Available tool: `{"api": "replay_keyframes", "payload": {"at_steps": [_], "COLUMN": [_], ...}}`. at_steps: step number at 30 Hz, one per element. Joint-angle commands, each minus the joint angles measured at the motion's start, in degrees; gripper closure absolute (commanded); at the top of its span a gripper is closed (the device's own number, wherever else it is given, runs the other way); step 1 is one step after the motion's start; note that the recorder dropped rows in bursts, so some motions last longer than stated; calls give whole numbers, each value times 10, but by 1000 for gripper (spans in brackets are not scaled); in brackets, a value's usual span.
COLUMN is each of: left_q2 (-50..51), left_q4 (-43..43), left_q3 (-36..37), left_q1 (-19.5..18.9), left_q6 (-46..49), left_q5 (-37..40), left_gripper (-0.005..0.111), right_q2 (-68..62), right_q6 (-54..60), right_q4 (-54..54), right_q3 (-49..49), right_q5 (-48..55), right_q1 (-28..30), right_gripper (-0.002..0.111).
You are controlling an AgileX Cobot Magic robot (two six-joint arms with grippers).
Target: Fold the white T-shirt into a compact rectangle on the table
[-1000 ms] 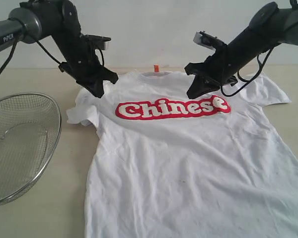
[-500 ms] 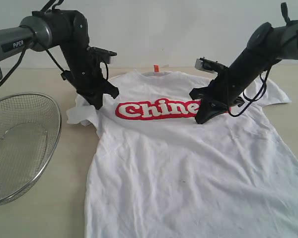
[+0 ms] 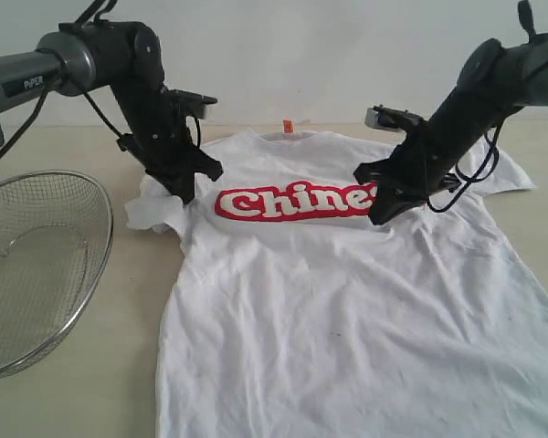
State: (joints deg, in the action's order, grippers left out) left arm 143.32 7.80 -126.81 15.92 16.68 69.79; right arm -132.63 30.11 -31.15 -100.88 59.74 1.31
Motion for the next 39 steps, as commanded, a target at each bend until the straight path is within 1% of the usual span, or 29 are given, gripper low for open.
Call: {"api": "replay_keyframes", "payload": {"at_steps": [1, 3, 6, 9, 12, 18, 22, 28, 31, 32, 36, 39], "left_q2": [-53, -75, -106, -139, -176, -242, -280, -329, -356, -366, -398, -409], "left_q4": [38, 43, 48, 80, 123, 127, 128, 128, 129, 131, 138, 147], "left_q3": [14, 26, 55, 107, 179, 324, 406, 527, 577, 594, 654, 682], "left_q1": [-1, -1, -1, 4, 14, 65, 109, 158, 175, 181, 201, 211], "left_q6": [18, 18, 18, 28, 52, 57, 55, 52, 44, 42, 42, 42], "left_q5": [2, 2, 2, 2, 2, 2, 2, 2, 2, -5, -41, -67], "left_gripper": [102, 102, 102, 102, 102, 102, 102, 102, 102, 102, 102, 102], "right_q2": [59, 83, 131, 177, 225, 343, 413, 494, 518, 526, 544, 559], "right_q6": [15, 5, 8, 5, 4, -9, -21, -32, -79, -106, -175, -193], "right_q4": [-29, -34, -47, -47, -46, -45, -43, -33, 18, 50, 139, 165], "right_q3": [3, 16, 69, 140, 218, 363, 427, 516, 550, 564, 605, 641], "right_q5": [-2, -12, -43, -81, -112, -132, -119, -104, -103, -97, -77, -83], "right_q1": [3, 3, 3, 3, 3, 2, -5, -47, -66, -72, -71, -71], "right_gripper": [109, 109, 109, 109, 109, 109, 109, 109, 109, 109, 109, 109]}}
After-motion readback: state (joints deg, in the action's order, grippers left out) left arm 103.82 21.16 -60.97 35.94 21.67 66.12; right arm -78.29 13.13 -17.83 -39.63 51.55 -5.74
